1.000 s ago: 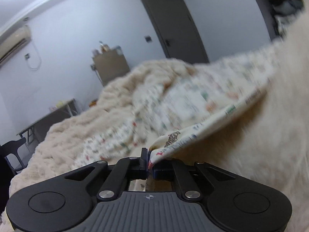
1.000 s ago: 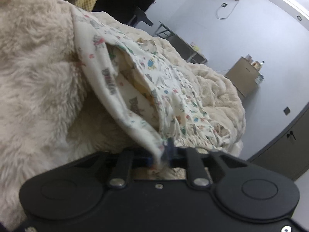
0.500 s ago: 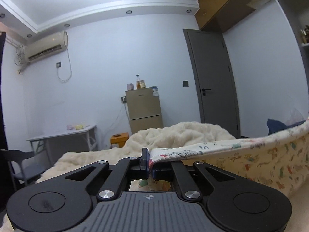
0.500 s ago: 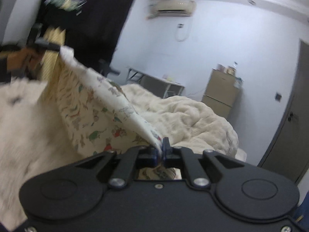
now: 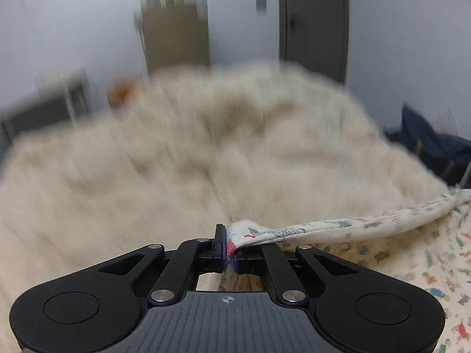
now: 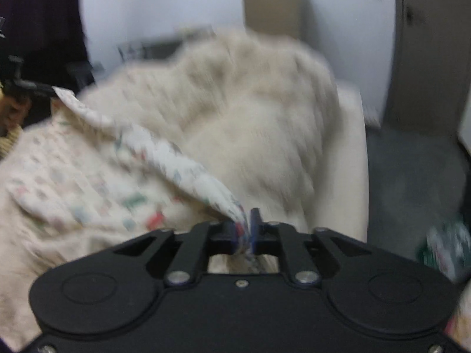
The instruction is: Fold clothes
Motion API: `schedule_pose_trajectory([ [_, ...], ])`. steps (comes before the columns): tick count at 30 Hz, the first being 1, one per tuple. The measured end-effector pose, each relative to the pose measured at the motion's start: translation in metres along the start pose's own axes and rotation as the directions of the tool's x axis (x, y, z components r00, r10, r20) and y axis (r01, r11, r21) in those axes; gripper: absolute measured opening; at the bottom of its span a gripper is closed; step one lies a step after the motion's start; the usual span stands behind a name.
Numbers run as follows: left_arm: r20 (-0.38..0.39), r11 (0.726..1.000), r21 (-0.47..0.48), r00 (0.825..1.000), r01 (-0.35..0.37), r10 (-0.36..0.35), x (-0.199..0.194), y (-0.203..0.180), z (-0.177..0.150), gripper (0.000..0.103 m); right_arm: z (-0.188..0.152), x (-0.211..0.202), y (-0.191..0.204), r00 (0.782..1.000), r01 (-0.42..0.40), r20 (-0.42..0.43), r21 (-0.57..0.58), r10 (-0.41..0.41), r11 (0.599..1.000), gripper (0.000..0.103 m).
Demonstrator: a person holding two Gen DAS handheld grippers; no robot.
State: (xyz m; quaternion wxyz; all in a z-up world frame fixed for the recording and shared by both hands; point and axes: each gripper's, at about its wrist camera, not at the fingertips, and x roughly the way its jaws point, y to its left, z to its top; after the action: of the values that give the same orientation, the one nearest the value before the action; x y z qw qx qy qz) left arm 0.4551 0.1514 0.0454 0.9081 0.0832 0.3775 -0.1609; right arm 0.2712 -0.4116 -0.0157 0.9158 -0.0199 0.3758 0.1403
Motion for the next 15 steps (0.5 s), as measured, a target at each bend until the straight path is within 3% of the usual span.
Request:
schedule_pose_trajectory([
  [3,-0.059,0.998,-0.049,0.997,0.05,-0.053,0.019,0.013,-0.014,0.038,0.004,-0.004,-0.005,1.0,-0.003,0.014,0.019,0.003,1.0,0.035],
  [6,-0.032,0.987,-0.122,0.993,0.108,-0.113,-0.001,0.034,-0.036,0.067,0.024,-0.02,-0.004,0.997,-0.008,0.076,-0.013,0.009,1.0,0.052],
  [8,-0.009,0.984,-0.153,0.995,0.096,-0.099,-0.022,0.045,-0.059,0.07,0.038,-0.026,0.006,0.995,-0.015,0.099,-0.071,0.022,0.997,0.06],
  [12,0.014,0.992,-0.12,0.999,0.035,-0.033,-0.074,0.058,-0.105,0.073,0.066,-0.033,0.041,0.986,-0.049,0.151,-0.156,0.073,0.987,0.062],
  [15,-0.054,0.998,-0.043,0.998,0.041,-0.043,-0.1,0.055,-0.141,0.074,0.083,-0.031,0.077,0.969,-0.131,0.177,-0.23,0.174,0.964,0.064],
])
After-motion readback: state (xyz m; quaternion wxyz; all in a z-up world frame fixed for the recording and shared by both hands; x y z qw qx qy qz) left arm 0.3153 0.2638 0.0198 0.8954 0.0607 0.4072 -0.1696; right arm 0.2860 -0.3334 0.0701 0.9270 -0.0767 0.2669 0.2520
